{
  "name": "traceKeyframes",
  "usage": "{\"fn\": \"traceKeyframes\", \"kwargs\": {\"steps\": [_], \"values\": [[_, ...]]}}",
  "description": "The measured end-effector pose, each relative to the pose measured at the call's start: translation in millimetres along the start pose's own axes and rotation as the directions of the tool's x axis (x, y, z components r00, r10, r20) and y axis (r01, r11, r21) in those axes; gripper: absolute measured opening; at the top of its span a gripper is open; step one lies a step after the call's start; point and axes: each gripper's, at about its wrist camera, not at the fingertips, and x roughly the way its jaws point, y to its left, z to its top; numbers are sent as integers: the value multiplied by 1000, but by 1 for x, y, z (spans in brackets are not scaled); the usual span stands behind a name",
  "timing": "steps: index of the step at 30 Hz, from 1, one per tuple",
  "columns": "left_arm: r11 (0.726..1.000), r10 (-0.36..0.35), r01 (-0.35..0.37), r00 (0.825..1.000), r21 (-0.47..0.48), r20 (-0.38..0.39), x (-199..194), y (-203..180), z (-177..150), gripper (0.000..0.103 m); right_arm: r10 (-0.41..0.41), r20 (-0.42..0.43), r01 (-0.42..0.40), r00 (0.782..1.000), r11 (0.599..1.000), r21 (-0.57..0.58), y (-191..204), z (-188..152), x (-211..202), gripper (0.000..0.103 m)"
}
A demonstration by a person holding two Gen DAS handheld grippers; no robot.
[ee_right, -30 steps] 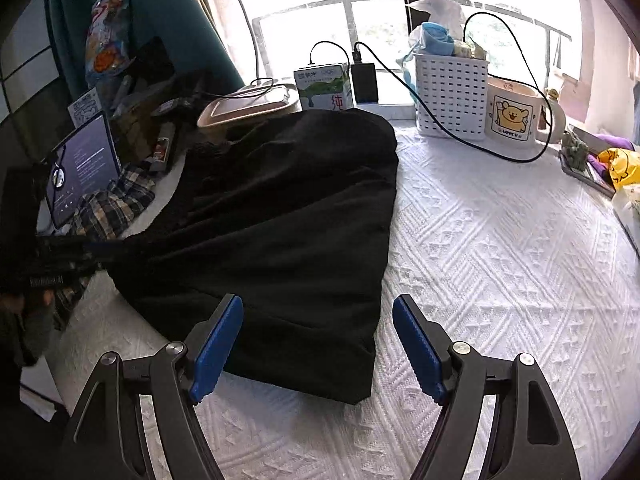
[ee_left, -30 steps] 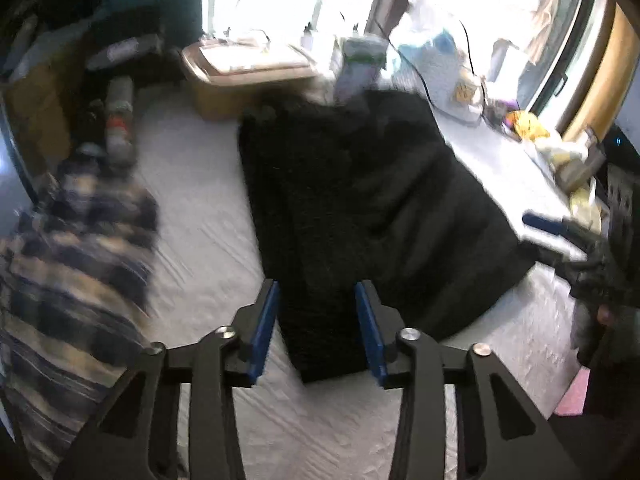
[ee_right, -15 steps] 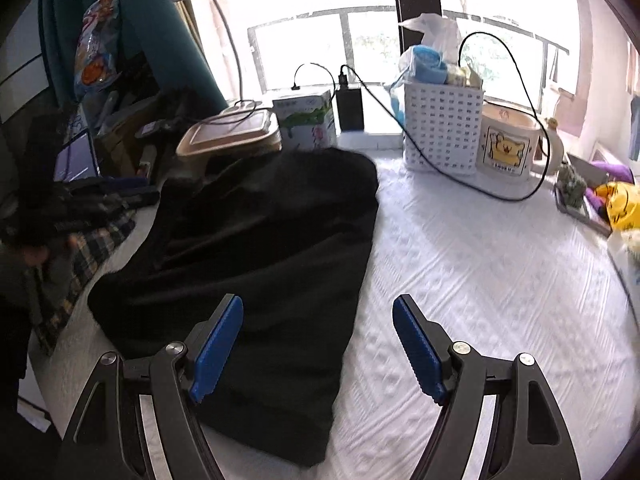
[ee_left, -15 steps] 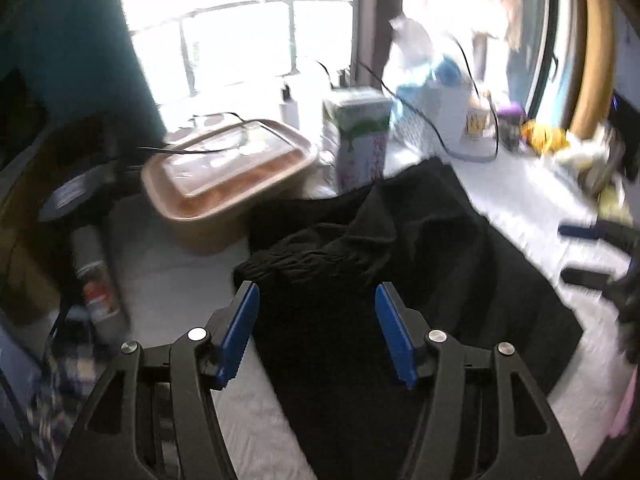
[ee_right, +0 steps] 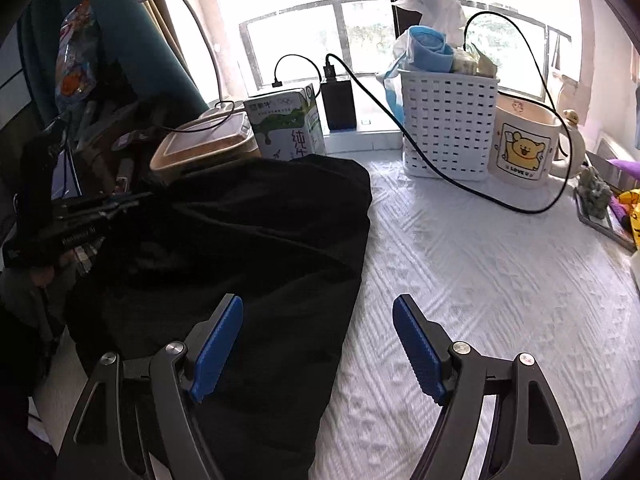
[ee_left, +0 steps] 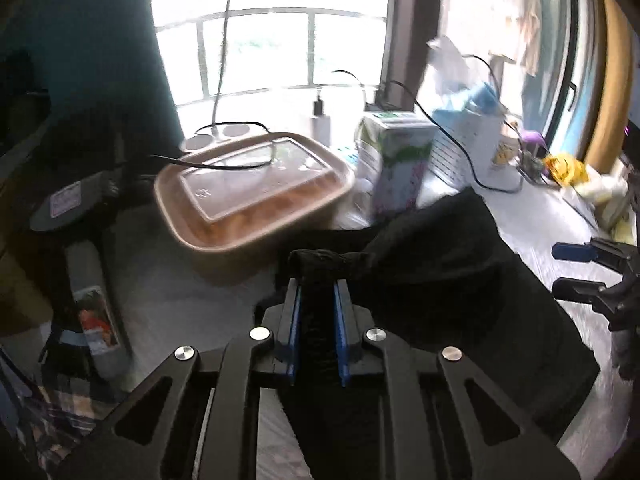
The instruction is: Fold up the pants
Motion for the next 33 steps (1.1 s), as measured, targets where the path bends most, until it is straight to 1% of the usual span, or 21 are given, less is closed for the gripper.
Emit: {"fn": "traceKeyframes", "kwargs": {"steps": [2, 5, 7, 9, 11, 13, 15, 19, 21, 23, 24, 25, 26, 28, 30, 33], "values": [[1000, 10, -11, 1000, -16, -14, 5, 6, 2, 14, 13, 17, -12, 1000, 1000, -12, -2, 12, 5, 79], [998, 52, -53, 998, -31, -38, 17, 10, -1, 14, -8, 33, 9, 999, 999, -40, -7, 34, 18, 79], [997, 64, -65, 997, -36, -47, 20, 12, -5, 14, -43, 19, 44, 999, 998, -55, -12, 51, 39, 79], [997, 66, -68, 997, -38, -48, 20, 11, -6, 14, -66, -12, 65, 998, 996, -67, -15, 63, 61, 78], [997, 72, -74, 996, -39, -51, 19, 12, -7, 16, -72, -35, 70, 997, 995, -73, -17, 71, 77, 78], [996, 75, -78, 995, -47, -60, 20, 14, -10, 17, -119, -74, 112, 990, 989, -99, -15, 76, 98, 78], [995, 75, -78, 995, -55, -62, 21, 17, -14, 18, -147, -99, 138, 984, 986, -94, -17, 79, 114, 78], [995, 77, -81, 995, -65, -61, 24, 19, -16, 21, -189, -89, 179, 978, 977, -115, -15, 89, 125, 79], [993, 78, -83, 995, -82, -63, 19, 21, -15, 30, -216, -85, 204, 973, 971, -128, -10, 91, 124, 79], [991, 77, -81, 996, -102, -47, 8, 24, -14, 51, -219, -70, 209, 973, 970, -127, -7, 90, 115, 79], [990, 65, -68, 997, -125, -27, -2, 28, -14, 57, -215, -62, 206, 975, 971, -121, -7, 89, 109, 79], [988, 60, -62, 998, -140, -17, -8, 30, -15, 67, -206, -53, 199, 977, 974, -110, -8, 86, 100, 79], [985, 56, -56, 998, -161, -6, -16, 33, -16, 74, -197, -47, 192, 979, 977, -97, -10, 84, 93, 79], [980, 44, -42, 999, -197, 6, -29, 39, -20, 75, -176, -40, 173, 984, 983, -68, -13, 77, 78, 79], [974, 6, -6, 1000, -227, 0, -39, 42, -28, 75, -151, -34, 149, 988, 988, -45, -15, 70, 64, 80], [974, -52, 45, 998, -223, -25, -42, 36, -42, 75, -103, -26, 103, 994, 995, -1, -19, 52, 42, 81]]}}
